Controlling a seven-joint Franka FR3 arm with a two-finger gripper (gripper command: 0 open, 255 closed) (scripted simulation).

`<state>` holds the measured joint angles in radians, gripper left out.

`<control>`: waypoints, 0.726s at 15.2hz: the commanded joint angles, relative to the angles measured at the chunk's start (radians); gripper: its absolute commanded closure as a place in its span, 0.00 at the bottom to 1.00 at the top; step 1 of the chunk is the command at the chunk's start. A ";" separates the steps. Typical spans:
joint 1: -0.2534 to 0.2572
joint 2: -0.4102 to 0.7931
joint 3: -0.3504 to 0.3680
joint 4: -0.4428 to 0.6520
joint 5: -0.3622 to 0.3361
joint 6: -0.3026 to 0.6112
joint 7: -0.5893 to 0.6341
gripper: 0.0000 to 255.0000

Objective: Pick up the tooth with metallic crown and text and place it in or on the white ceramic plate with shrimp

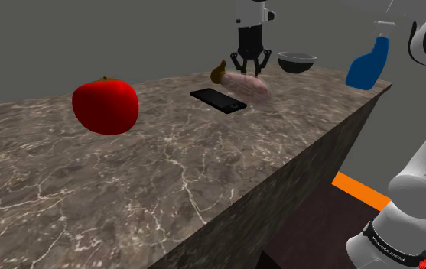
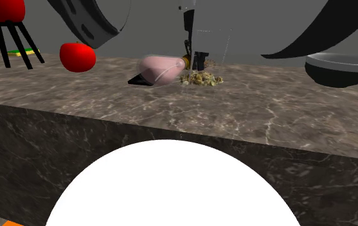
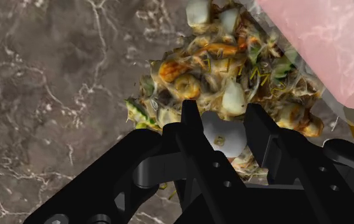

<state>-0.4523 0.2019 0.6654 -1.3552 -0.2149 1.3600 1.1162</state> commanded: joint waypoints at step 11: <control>-0.007 -0.013 -0.001 -0.043 0.008 0.033 0.001 0.00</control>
<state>-0.4590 0.1894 0.6648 -1.3979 -0.2066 1.3931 1.1174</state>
